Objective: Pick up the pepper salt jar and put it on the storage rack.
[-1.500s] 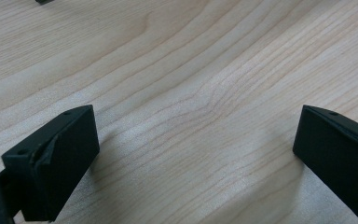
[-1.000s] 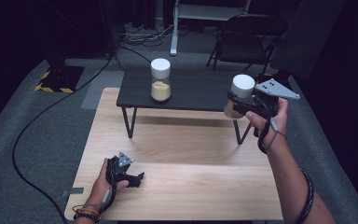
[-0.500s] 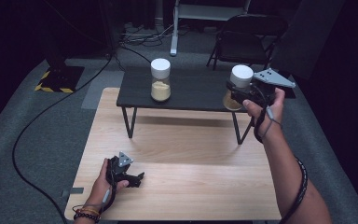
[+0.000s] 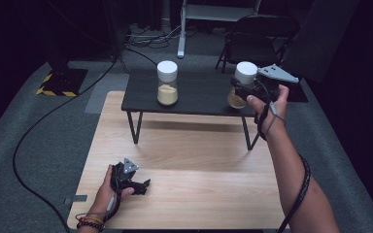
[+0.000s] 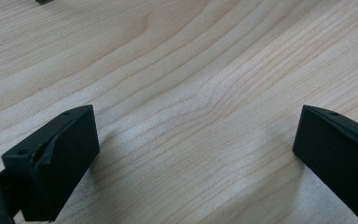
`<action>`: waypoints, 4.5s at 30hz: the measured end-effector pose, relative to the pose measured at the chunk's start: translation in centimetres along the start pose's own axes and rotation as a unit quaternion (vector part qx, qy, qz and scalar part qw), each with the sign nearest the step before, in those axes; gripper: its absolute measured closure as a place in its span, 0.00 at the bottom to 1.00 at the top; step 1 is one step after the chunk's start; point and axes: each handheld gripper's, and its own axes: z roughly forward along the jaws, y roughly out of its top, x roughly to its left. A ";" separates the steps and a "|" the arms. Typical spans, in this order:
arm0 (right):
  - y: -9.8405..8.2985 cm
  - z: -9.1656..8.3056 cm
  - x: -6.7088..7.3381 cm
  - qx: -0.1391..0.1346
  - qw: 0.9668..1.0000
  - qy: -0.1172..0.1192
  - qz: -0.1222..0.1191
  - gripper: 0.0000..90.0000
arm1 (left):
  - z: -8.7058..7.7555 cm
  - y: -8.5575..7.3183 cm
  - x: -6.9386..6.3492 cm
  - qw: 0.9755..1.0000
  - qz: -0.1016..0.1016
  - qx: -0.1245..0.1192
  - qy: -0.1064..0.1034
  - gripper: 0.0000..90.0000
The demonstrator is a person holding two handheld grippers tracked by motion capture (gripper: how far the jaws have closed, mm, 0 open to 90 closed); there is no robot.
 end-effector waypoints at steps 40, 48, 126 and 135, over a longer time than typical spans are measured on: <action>-1.9 4.5 -0.2 -0.002 1.000 -0.013 0.025 0.38 | 0.0 0.0 0.0 1.000 0.000 0.000 0.000 0.01; -2.3 4.3 -0.6 -0.006 1.000 -0.004 0.025 0.37 | 0.0 0.0 0.0 1.000 0.000 0.000 0.000 0.01; -11.7 -5.1 -0.8 -0.046 0.992 0.026 -0.116 0.01 | 0.0 0.0 0.1 1.000 0.002 0.000 -0.001 0.01; -14.0 -5.6 -0.2 -0.037 0.989 0.027 -0.138 0.01 | 0.0 0.0 0.1 1.000 0.002 0.000 -0.001 0.01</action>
